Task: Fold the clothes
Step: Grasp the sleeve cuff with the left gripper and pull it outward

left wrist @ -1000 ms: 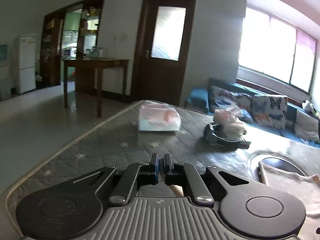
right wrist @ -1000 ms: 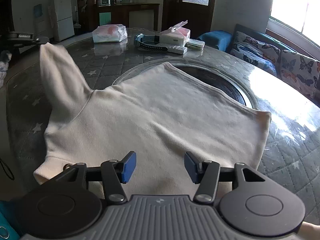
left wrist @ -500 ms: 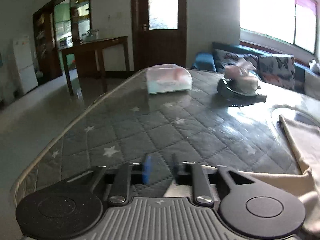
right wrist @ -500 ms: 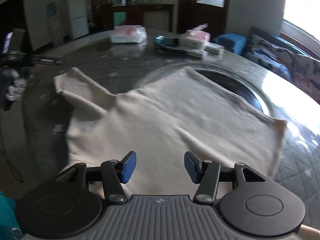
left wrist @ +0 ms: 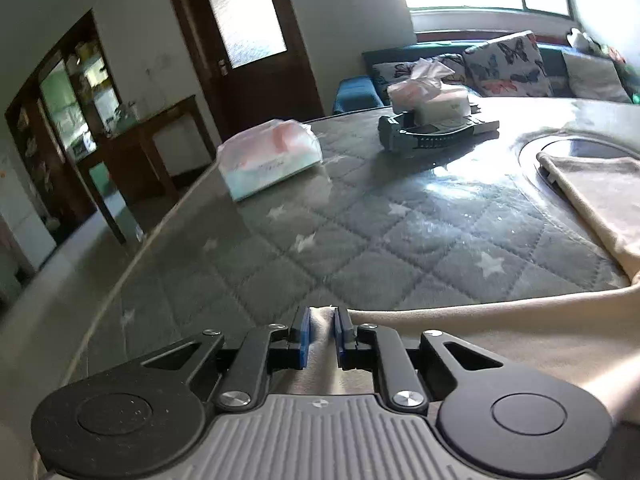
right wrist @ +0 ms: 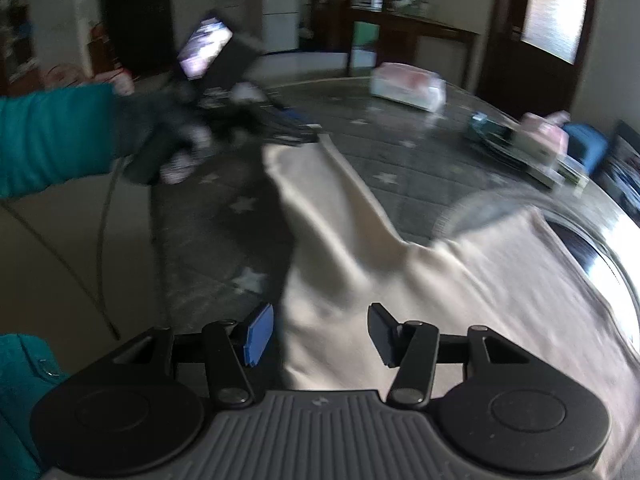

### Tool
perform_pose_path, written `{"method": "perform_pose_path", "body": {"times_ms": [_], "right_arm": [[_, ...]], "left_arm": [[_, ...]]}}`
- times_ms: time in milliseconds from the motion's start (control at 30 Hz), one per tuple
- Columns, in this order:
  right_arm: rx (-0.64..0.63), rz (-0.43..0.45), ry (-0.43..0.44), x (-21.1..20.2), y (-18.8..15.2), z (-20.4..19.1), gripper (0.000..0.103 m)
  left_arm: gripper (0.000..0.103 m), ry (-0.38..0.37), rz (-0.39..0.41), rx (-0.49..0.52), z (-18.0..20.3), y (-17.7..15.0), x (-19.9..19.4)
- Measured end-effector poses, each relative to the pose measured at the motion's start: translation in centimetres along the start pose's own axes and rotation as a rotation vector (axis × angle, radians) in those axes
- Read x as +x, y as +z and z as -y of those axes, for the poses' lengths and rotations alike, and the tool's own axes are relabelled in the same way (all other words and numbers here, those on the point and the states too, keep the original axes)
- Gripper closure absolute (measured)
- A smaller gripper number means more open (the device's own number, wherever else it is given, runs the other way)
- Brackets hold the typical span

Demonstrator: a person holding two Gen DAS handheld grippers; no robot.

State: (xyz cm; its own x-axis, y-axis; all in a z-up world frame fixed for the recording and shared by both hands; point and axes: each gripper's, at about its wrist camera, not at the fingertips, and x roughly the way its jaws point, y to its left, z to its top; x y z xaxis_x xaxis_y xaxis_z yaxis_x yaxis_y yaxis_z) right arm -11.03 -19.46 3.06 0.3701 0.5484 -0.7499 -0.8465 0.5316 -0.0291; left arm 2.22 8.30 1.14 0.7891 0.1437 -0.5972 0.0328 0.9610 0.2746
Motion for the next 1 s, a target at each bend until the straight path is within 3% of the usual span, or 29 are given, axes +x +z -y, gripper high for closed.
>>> {"method": "perform_pose_path", "body": {"times_ms": [233,433,567,800,1000], "right_arm": [[-0.009,-0.032,0.062,2.9,0.5,-1.1,0.052],[-0.057,-0.042,0.158,2.9,-0.1,-2.9,0.051],[-0.011,-0.005,0.146,2.1,0.3,-2.0,0.052],[0.053,-0.007,0.082,2.6,0.4,-0.6,0.052],[-0.01,-0.017,0.101,2.9,0.2,-2.0,0.051]], "left_arm": [[0.086,0.019,0.001,0.039,0.8,1.2,1.4],[0.068,0.059,0.0,0.032,0.6,1.8,2.0],[0.063,0.053,-0.001,-0.05,-0.3,2.0,0.8],[0.041,0.035,-0.011,-0.276,-2.9,0.6,-3.0],[0.039,0.025,-0.039,-0.35,-2.9,-1.5,-4.4]]}}
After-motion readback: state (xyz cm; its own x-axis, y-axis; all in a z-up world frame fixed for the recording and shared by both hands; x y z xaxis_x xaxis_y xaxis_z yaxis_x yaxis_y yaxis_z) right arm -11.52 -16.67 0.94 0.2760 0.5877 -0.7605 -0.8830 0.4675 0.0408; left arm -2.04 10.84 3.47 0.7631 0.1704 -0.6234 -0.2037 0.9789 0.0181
